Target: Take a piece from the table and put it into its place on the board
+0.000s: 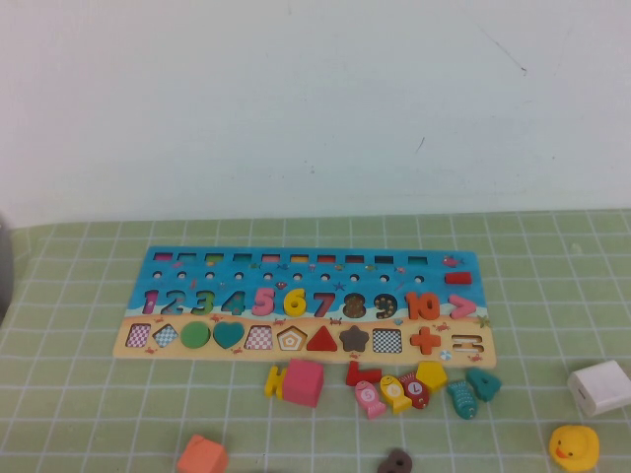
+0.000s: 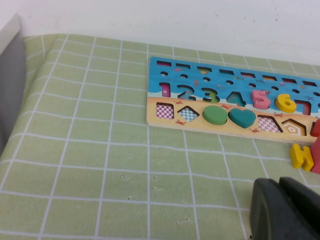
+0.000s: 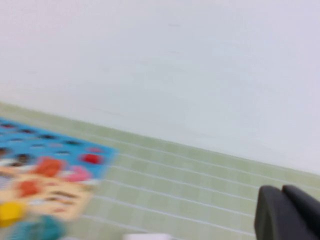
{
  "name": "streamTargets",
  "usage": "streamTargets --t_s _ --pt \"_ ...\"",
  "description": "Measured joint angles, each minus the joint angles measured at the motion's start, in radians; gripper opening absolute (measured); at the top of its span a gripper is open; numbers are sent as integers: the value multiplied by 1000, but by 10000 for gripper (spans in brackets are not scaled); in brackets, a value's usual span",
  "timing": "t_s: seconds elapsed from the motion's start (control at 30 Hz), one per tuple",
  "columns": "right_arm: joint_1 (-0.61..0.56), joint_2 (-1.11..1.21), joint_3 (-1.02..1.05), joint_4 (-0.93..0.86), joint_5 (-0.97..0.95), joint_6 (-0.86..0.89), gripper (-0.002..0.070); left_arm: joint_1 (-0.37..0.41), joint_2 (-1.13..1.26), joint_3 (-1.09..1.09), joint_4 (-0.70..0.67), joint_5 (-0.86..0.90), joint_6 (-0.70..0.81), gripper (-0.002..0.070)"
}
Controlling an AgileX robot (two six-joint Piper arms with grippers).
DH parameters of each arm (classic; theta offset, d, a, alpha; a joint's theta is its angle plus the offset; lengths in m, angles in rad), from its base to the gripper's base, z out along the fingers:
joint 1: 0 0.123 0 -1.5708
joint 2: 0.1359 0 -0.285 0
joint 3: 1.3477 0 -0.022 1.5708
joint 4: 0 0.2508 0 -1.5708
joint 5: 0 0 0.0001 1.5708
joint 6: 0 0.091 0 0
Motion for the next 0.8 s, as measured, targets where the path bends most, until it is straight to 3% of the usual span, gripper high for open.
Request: streamTargets --t_s 0.13,0.27,0.5,0.8 --pt "-145 -78 60 0 -9 0 -1 0 0 0 0 0 0 -1" --pt "-207 -93 62 2 -3 0 -1 0 0 0 0 0 0 -1" --pt "-211 -95 64 26 43 2 -1 0 0 0 0 0 0 -1" --pt "-75 -108 65 -127 158 317 -1 0 0 0 0 0 0 -1"
